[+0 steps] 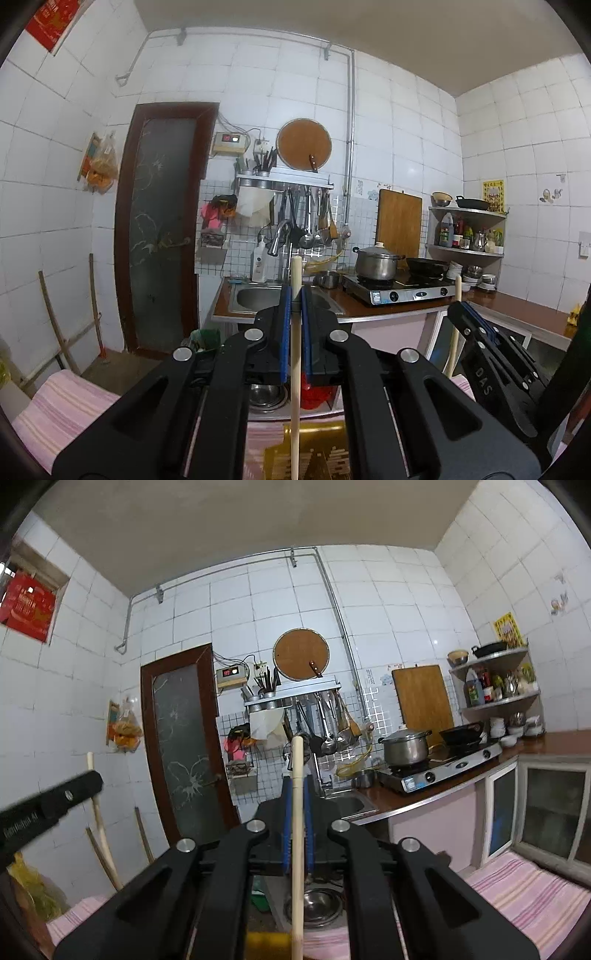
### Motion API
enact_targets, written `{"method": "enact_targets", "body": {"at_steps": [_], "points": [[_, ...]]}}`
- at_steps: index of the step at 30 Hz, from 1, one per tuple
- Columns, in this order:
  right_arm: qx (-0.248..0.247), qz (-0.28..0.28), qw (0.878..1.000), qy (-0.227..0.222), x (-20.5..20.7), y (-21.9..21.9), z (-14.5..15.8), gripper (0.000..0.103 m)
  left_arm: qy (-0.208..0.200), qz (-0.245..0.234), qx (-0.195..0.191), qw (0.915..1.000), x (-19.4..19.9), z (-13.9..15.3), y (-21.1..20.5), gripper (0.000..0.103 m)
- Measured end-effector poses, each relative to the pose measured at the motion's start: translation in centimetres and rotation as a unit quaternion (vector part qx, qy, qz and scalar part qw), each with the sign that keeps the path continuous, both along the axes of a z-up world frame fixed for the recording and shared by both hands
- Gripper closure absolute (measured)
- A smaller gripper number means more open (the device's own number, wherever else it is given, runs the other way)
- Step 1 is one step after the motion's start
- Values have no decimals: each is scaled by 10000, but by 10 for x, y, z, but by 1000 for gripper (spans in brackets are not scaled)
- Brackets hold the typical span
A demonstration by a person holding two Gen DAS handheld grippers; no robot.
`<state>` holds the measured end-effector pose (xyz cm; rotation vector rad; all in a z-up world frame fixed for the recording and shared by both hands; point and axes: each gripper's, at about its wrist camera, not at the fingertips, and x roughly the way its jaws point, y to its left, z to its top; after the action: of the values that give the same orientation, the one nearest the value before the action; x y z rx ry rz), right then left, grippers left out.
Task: Organize utensils
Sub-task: 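Lift both held chopsticks and carry them over the yellow slotted holder, then open the left tool over the holder while the right tool opens too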
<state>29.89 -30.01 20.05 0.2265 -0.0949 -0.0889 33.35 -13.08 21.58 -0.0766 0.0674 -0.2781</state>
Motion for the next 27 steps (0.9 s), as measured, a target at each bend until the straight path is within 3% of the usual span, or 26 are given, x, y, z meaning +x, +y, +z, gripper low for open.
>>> {"method": "enact_targets", "body": {"at_steps": [8, 14, 19, 23, 25, 27], "points": [[-23, 21, 9999, -146, 26, 1, -23, 97, 76, 26, 116, 9999, 37, -33, -12, 99], [-113, 76, 9999, 88, 41, 1, -49, 97, 398, 98, 193, 9990, 55, -71, -8, 99], [-255, 96, 9994, 223, 42, 2, -58, 97, 582, 174, 239, 9979, 58, -86, -3, 99], [-385, 169, 9969, 661, 43, 4, -69, 97, 732, 247, 280, 9966, 55, -89, 3, 98], [-405, 267, 9942, 961, 42, 4, -73, 96, 875, 241, 334, 9953, 50, -87, 8, 87], [-472, 217, 9901, 1303, 35, 3, -70, 95, 951, 295, 288, 9946, 39, -81, 16, 53]]}}
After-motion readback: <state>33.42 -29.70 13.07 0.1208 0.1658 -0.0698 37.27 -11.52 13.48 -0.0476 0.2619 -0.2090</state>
